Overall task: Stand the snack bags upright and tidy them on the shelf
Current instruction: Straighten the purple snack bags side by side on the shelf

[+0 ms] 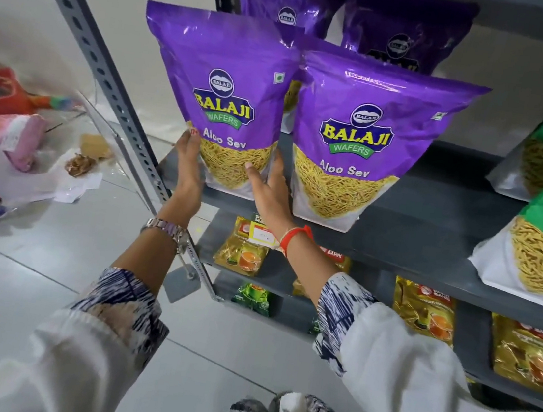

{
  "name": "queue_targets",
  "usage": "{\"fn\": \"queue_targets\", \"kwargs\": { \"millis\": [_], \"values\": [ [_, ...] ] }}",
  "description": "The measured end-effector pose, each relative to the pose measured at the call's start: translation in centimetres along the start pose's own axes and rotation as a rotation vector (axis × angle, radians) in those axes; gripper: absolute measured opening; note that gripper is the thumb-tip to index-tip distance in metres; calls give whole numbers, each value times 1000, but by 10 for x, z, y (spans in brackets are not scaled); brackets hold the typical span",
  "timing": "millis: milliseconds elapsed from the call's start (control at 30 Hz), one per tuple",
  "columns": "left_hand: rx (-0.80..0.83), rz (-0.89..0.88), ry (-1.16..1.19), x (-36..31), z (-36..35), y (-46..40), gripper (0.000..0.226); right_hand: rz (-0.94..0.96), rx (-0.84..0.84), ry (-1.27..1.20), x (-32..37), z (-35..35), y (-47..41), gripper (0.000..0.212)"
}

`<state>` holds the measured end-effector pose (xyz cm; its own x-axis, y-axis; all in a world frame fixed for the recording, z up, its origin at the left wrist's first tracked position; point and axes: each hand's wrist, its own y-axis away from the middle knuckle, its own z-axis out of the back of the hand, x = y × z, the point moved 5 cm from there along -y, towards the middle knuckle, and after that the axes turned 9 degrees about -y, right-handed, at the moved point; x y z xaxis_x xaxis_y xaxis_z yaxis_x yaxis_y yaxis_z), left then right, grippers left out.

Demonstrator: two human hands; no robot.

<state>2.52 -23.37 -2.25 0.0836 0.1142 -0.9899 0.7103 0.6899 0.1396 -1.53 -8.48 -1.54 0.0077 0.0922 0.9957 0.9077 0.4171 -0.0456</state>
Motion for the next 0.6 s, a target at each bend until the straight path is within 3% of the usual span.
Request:
{"fn": "queue_targets", "kwargs": {
  "millis": [167,400,600],
  "values": [
    [6,-11,-37,-1,6,-2,58,20,-3,23,-1,-5,-5,58],
    [58,-17,-80,-7,12,7,72,41,-24,-11,-8,-12,-4,54],
    [71,1,-72,-8,8,7,61,19,-38,-77,-5,-13,-5,57]
  ]
}}
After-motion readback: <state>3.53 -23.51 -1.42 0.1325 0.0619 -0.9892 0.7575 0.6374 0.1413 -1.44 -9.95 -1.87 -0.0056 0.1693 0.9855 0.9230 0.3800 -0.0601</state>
